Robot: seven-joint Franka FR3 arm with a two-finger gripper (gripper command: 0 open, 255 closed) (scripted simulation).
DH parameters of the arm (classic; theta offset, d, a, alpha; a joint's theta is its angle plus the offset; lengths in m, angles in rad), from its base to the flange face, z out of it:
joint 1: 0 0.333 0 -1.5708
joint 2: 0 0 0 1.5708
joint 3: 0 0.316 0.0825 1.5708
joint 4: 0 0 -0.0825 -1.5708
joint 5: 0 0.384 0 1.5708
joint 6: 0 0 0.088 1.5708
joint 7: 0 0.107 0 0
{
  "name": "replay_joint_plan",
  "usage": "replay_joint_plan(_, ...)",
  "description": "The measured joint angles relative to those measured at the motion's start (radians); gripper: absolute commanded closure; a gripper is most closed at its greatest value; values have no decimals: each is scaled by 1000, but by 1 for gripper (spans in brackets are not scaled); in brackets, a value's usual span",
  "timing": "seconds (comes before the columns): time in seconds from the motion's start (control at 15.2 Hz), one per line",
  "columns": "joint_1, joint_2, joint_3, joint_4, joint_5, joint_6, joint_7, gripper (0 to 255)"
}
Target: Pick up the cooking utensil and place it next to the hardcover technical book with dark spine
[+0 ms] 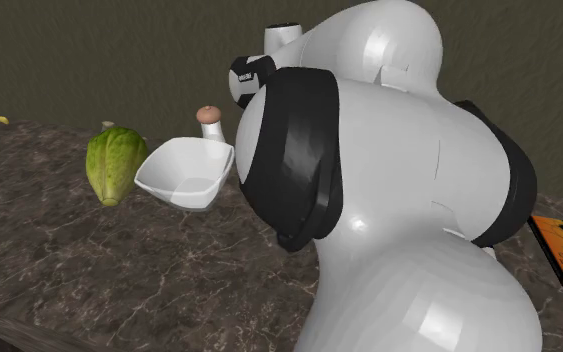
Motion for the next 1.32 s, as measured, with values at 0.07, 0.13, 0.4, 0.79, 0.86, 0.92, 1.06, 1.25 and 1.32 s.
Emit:
replay_joint_plan(0.07,23,36,-14,43,-15,-11,22,0)
replay_joint_plan(0.13,32,52,-22,57,-23,-11,32,0)
replay_joint_plan(0.4,40,82,-37,51,-42,21,49,0)
replay_joint_plan(0.79,44,102,-47,36,-57,53,59,0)
replay_joint_plan(0.86,44,103,-48,36,-57,54,59,0)
replay_joint_plan(0.92,44,103,-48,36,-57,54,59,0)
replay_joint_plan(1.06,44,103,-48,36,-57,54,59,255)
replay_joint_plan(1.25,44,103,-48,36,-57,54,59,255)
replay_joint_plan(1.32,44,103,-48,36,-57,54,59,255)
